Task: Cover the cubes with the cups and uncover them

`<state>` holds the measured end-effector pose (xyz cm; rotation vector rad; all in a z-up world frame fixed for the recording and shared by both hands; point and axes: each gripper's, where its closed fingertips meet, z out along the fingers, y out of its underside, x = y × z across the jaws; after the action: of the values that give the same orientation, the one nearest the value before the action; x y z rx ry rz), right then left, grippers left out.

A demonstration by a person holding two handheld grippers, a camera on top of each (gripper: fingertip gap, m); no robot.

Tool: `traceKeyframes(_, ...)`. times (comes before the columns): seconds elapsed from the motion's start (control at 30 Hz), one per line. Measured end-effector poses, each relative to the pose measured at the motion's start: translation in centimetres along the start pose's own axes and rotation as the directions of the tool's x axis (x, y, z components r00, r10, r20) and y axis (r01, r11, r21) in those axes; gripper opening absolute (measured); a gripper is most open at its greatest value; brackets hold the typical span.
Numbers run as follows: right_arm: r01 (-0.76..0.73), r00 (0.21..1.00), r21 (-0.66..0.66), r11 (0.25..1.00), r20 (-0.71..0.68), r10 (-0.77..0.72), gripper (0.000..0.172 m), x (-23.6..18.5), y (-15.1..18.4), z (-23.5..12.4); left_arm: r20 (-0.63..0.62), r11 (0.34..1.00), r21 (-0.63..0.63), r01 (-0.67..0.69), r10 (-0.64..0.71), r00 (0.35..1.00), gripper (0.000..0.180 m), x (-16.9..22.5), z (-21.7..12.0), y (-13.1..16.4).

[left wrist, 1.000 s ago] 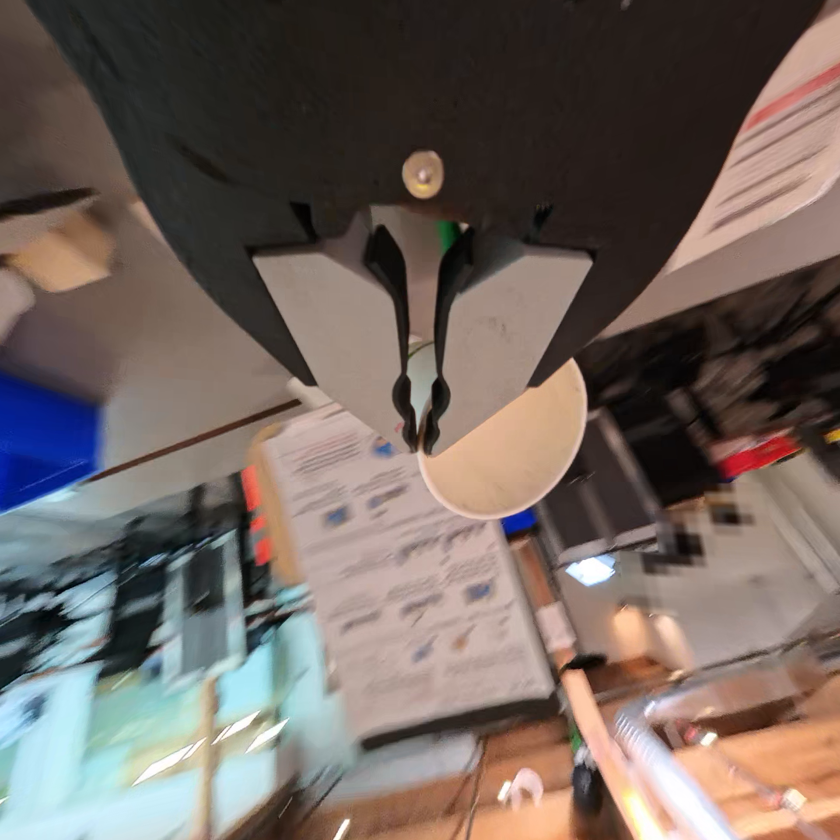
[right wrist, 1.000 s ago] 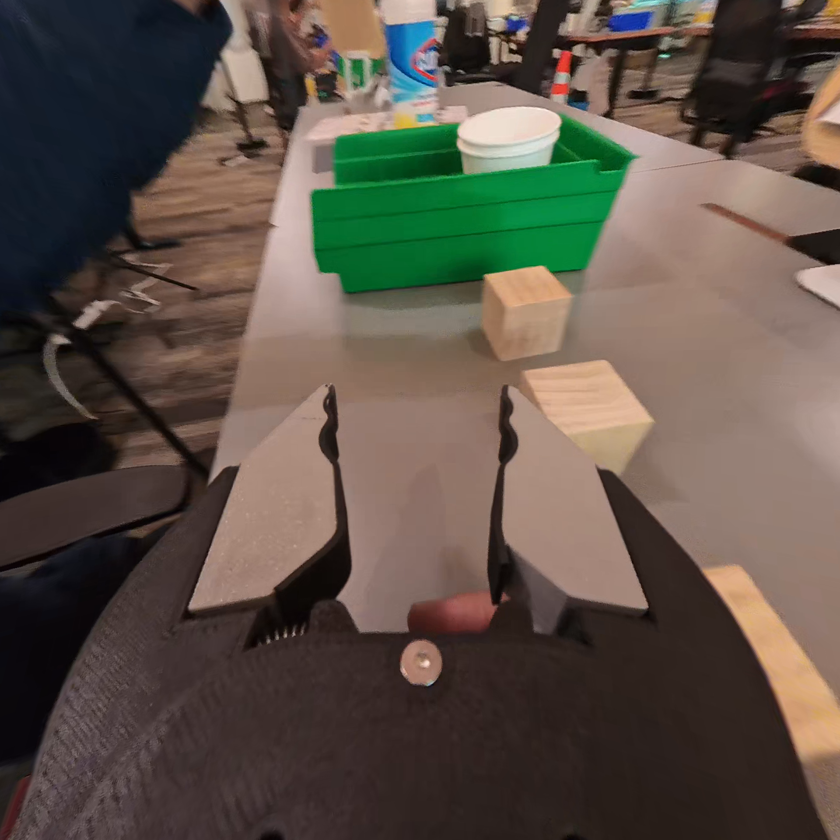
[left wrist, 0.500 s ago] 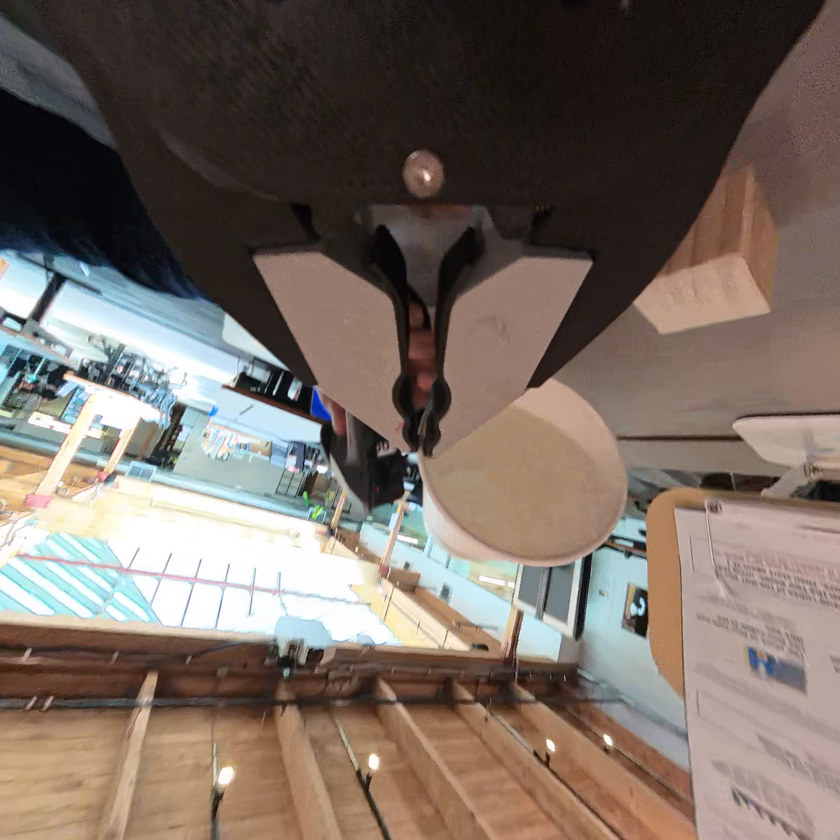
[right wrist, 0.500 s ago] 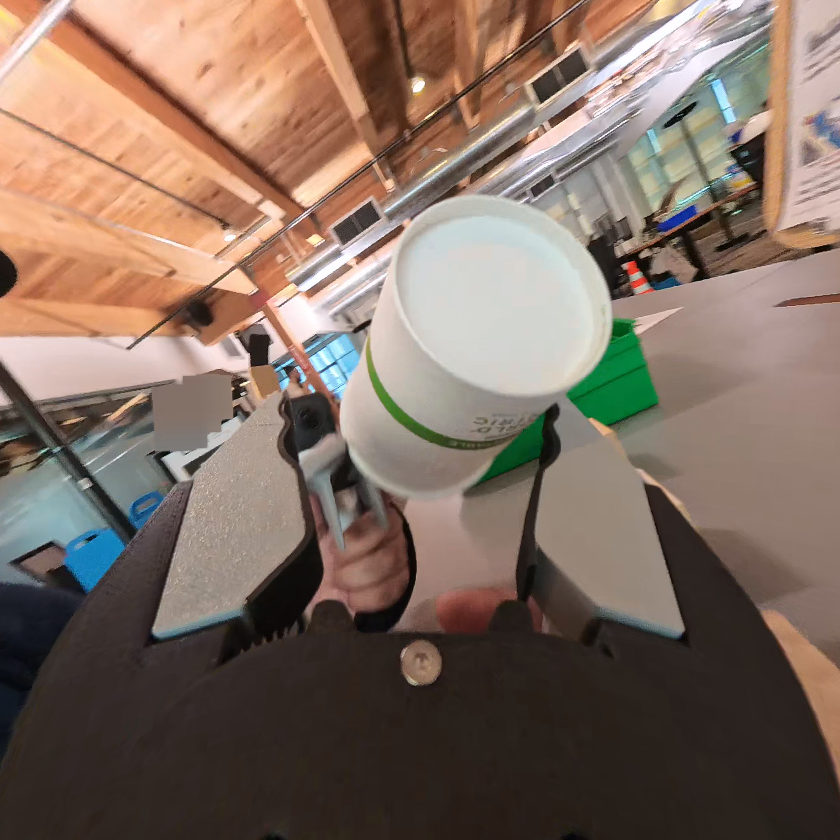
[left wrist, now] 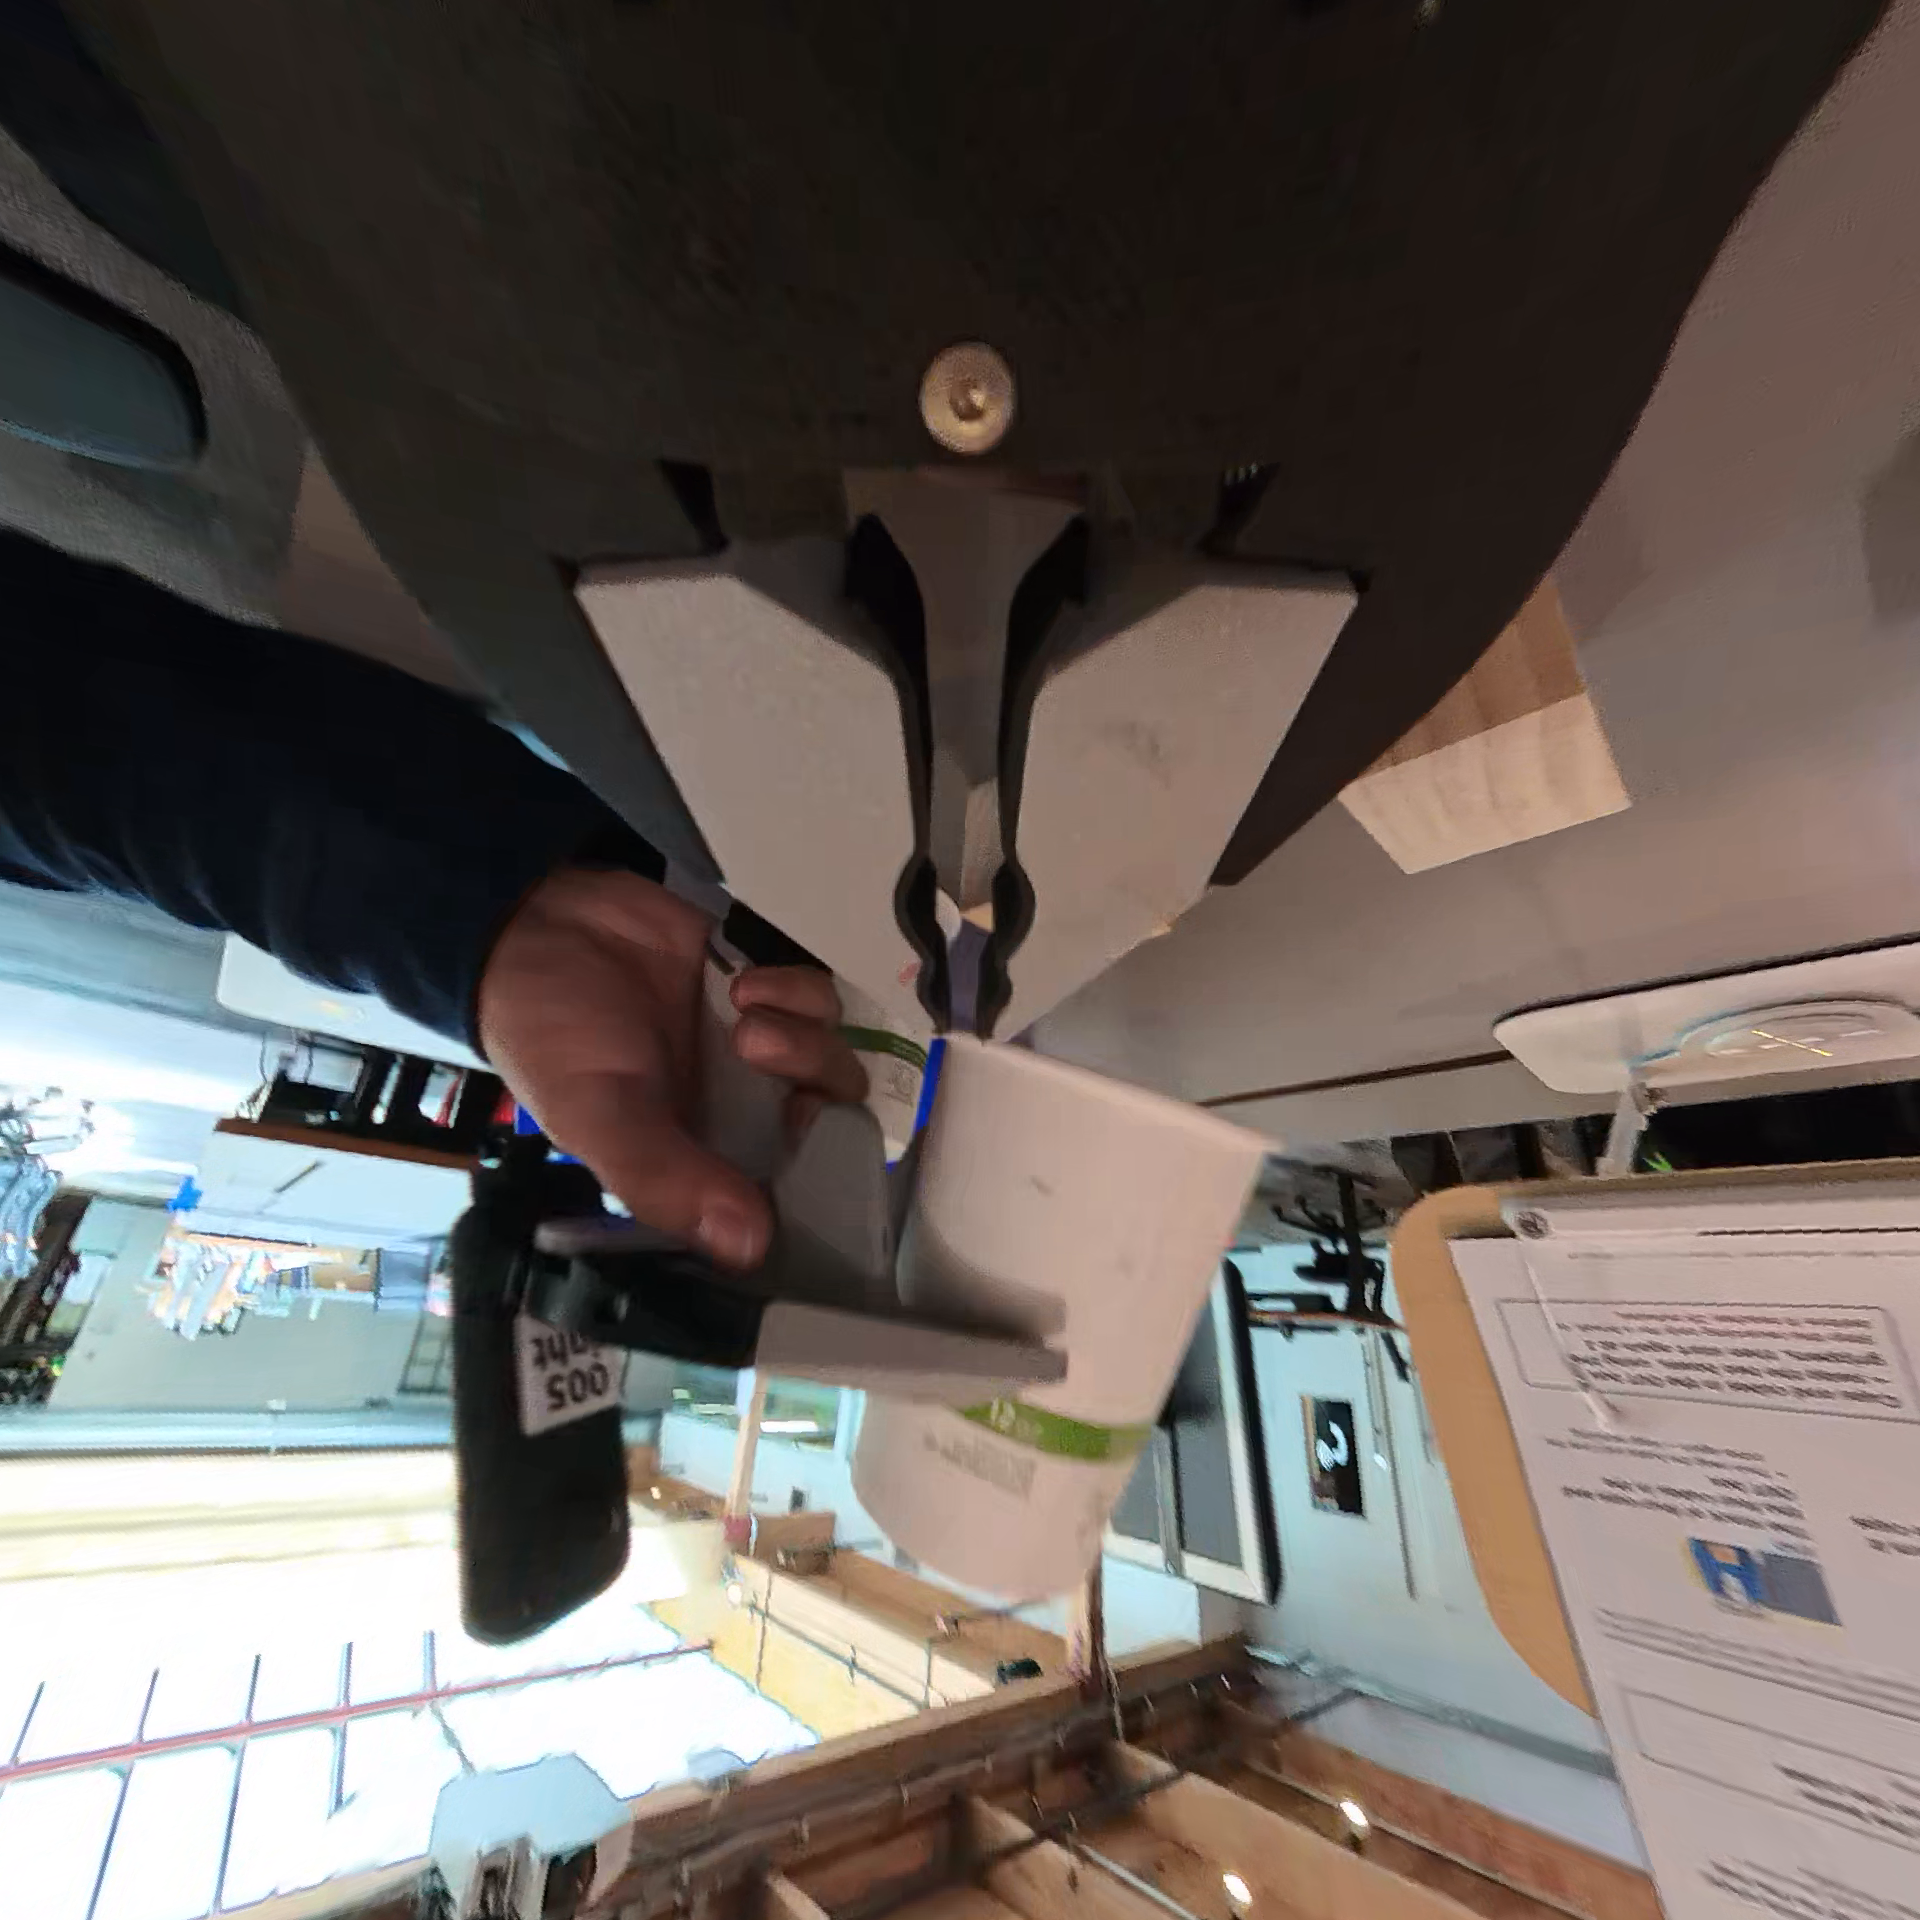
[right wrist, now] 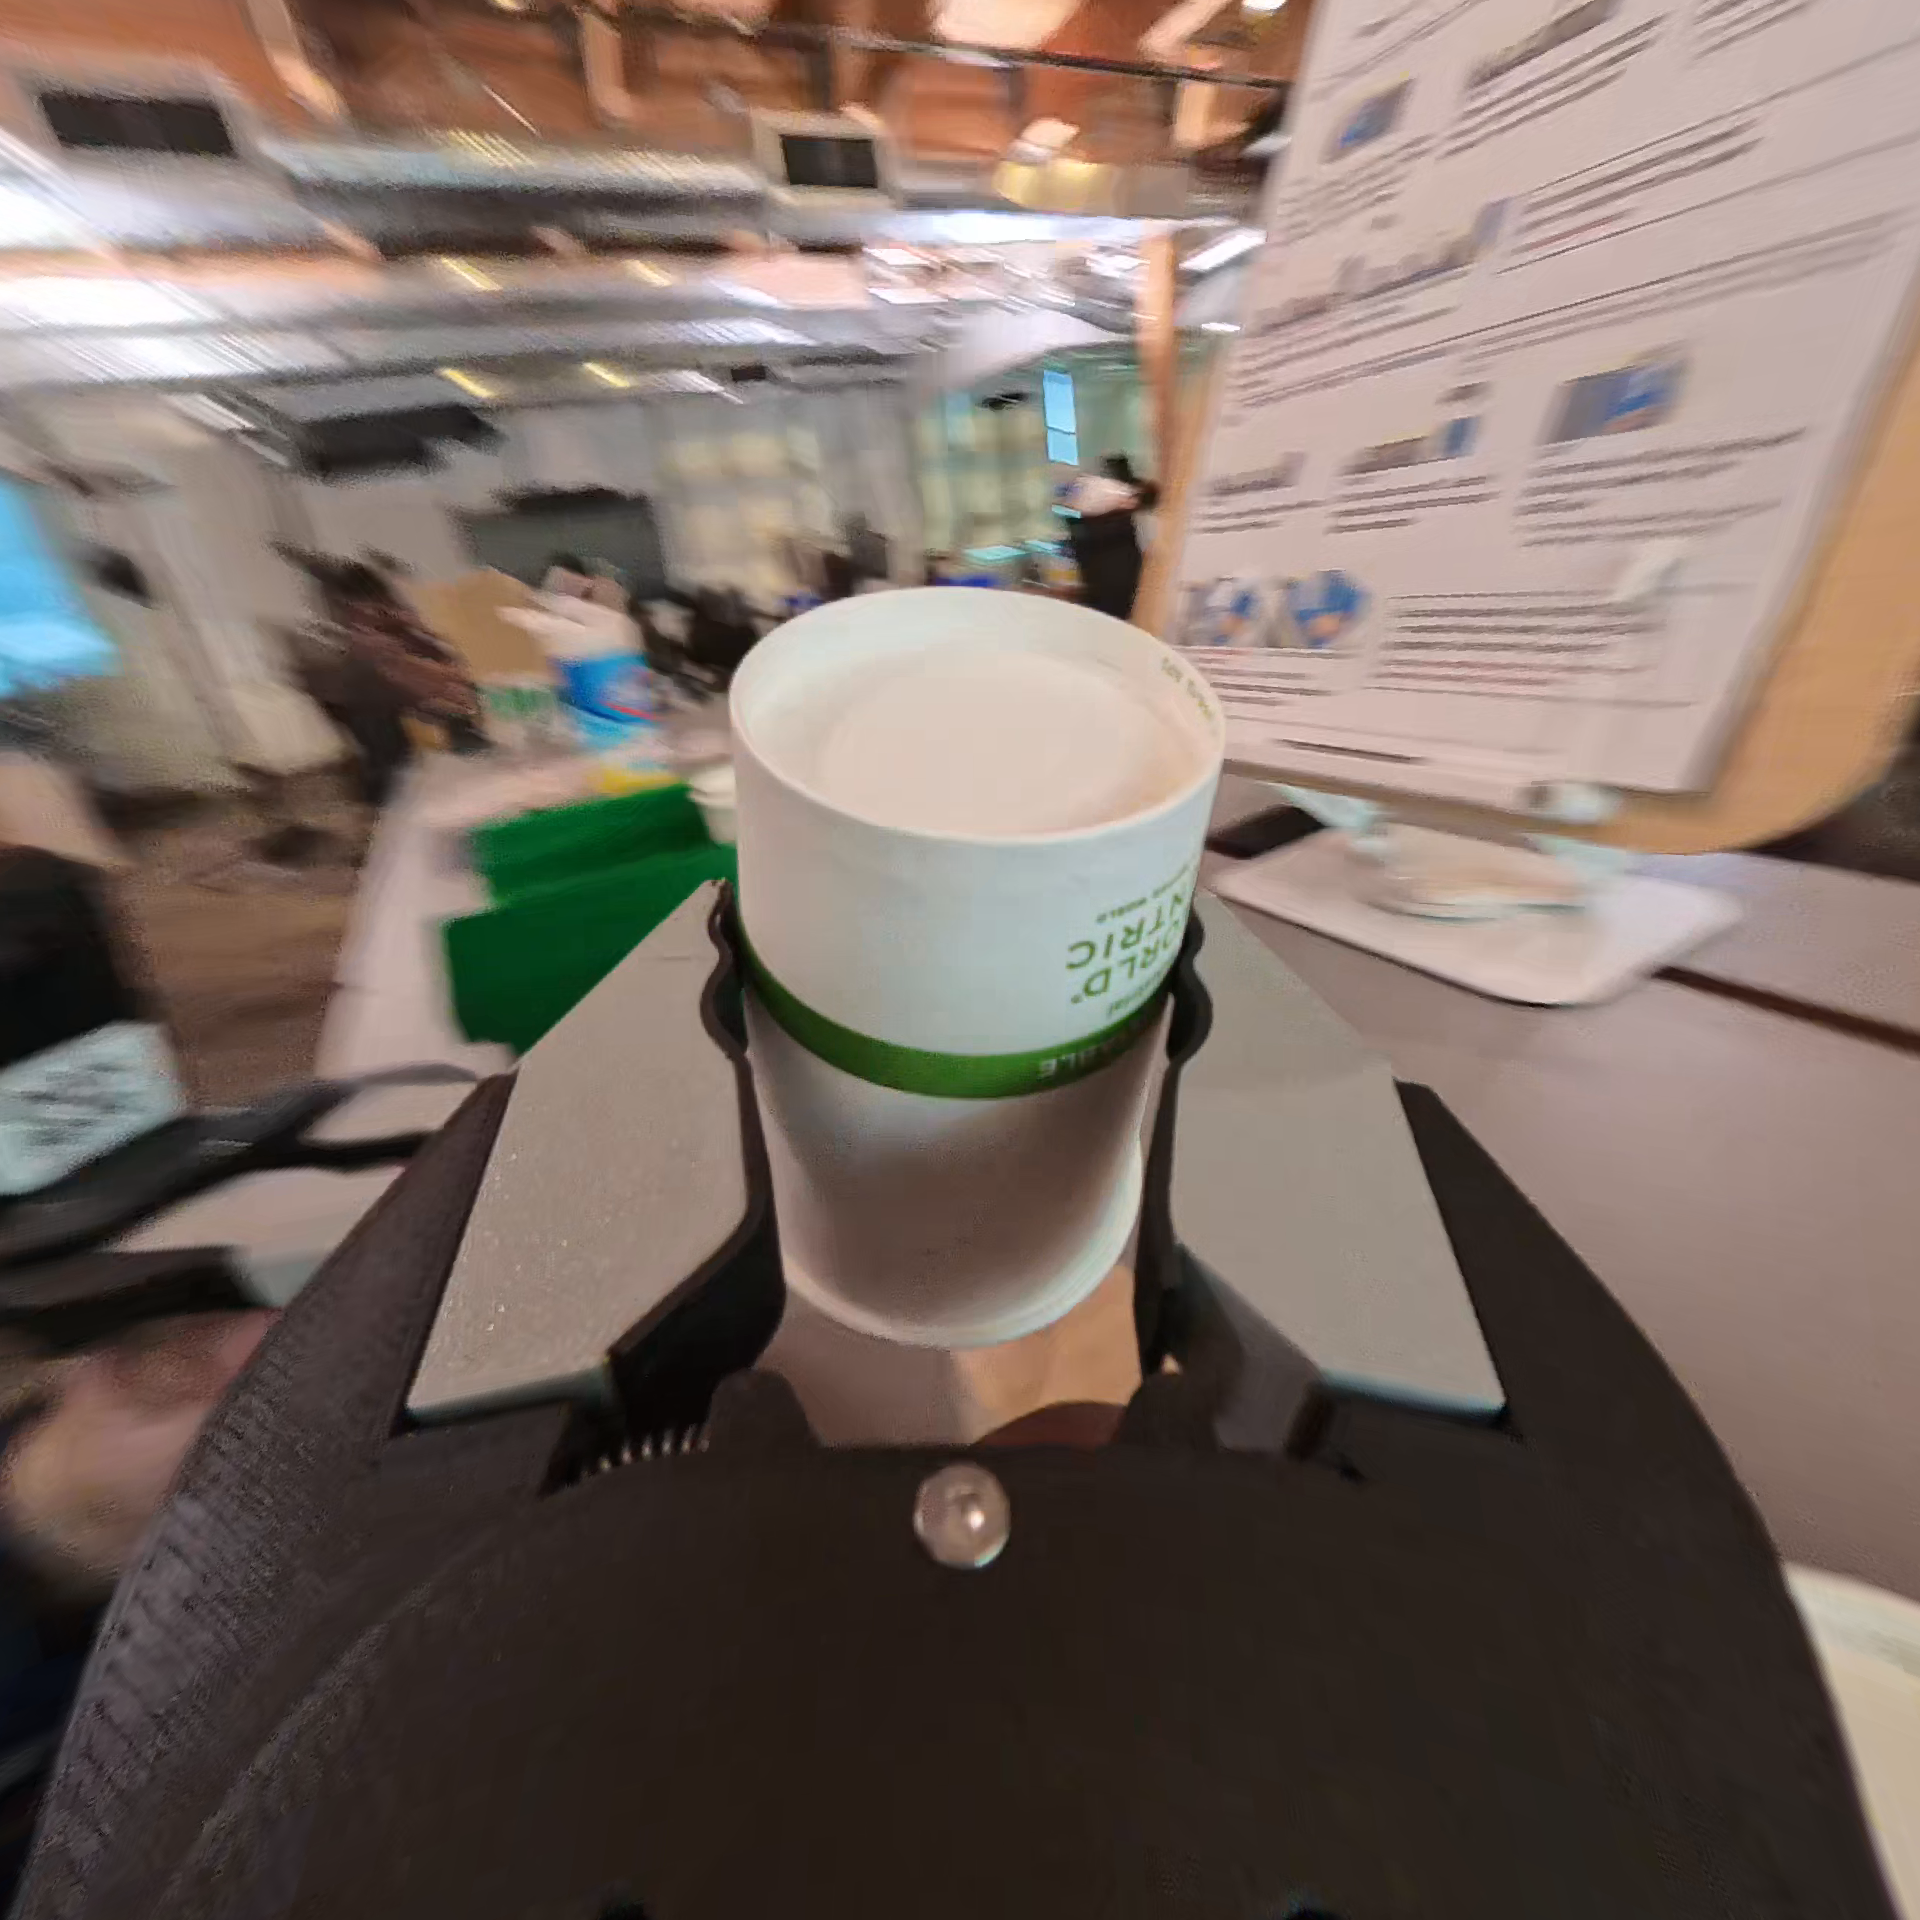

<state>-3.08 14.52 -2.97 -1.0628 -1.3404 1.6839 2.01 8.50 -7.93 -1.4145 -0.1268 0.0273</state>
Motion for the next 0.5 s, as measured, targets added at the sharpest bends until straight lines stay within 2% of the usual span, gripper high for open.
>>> traceKeyframes(0.07, 0.147, 0.973, -0.101, 0.984, -0.162, -0.162, 0.08, 2.0, 0.7, -0.4, 0.027, 0.997, 0.075, 0.007, -0.009, 1.0, 0.0, -0.4, -0.8, -0.9)
traceKeyframes(0.13, 0.206, 0.942, -0.196, 0.959, -0.227, -0.248, 0.081, 2.9, 1.7, -0.4, 0.031, 0.995, 0.095, 0.006, -0.009, 0.999, 0.0, -0.4, -1.1, -1.2)
traceKeyframes(0.37, 0.089, 0.945, -0.353, 0.931, -0.265, -0.191, 0.081, 4.6, 6.2, -0.1, 0.051, 0.995, 0.036, -0.093, 0.091, 0.995, 0.0, 0.4, -0.4, -0.4)
traceKeyframes(0.5, 0.047, 0.961, -0.333, 0.942, -0.241, -0.134, 0.094, 4.1, 6.6, 0.4, 0.077, 0.992, 0.019, -0.126, 0.124, 0.989, 0.0, 0.4, -0.2, -0.2)
